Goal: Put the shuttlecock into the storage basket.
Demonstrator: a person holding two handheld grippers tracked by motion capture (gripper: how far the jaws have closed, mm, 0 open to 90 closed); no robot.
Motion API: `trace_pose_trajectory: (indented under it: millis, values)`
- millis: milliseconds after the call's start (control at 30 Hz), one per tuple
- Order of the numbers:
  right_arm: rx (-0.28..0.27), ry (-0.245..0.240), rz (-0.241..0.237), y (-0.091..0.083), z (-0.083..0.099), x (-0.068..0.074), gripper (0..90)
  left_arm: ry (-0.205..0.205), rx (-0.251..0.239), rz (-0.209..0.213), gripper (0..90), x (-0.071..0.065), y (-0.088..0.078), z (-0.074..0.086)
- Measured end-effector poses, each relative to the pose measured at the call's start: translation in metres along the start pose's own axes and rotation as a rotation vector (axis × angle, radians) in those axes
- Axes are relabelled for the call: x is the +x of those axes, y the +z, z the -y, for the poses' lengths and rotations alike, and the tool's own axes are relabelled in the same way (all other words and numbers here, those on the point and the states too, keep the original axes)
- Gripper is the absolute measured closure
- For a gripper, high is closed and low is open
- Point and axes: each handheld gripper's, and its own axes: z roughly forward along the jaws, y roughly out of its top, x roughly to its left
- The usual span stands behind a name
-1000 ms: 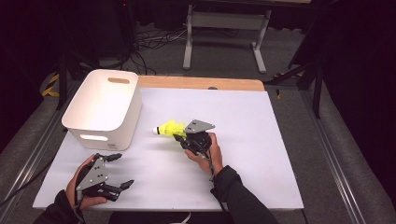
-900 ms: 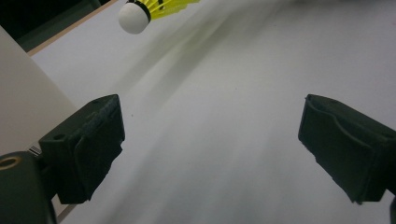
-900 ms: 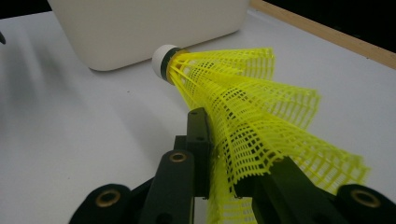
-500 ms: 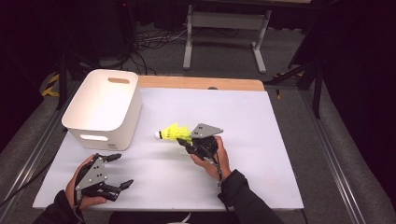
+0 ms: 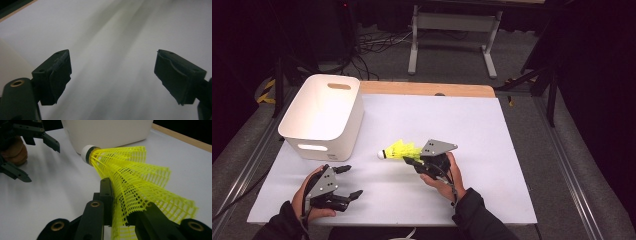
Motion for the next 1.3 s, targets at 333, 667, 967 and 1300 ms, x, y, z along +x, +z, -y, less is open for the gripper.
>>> trace_pose_trajectory:
  millis: [333, 667, 967, 1300]
  values:
    - [0.02, -0.026, -0.049, -0.004, 0.006, 0.012, 81.6, -0.014, -0.006, 0.06, 21.2, 0.003, 0.031, -0.024]
    - [0.065, -0.089, -0.05, 0.003, 0.006, 0.021, 81.4, 0.006, 0.012, 0.084, 29.4, 0.001, 0.055, -0.043]
    - [0.103, -0.116, -0.075, 0.009, 0.008, 0.024, 86.4, 0.012, 0.04, 0.128, 50.4, 0.0, 0.064, -0.046]
    - [0.165, -0.1, -0.104, 0.02, 0.016, 0.019, 85.0, 0.007, 0.154, 0.117, 33.6, 0.004, 0.078, -0.041]
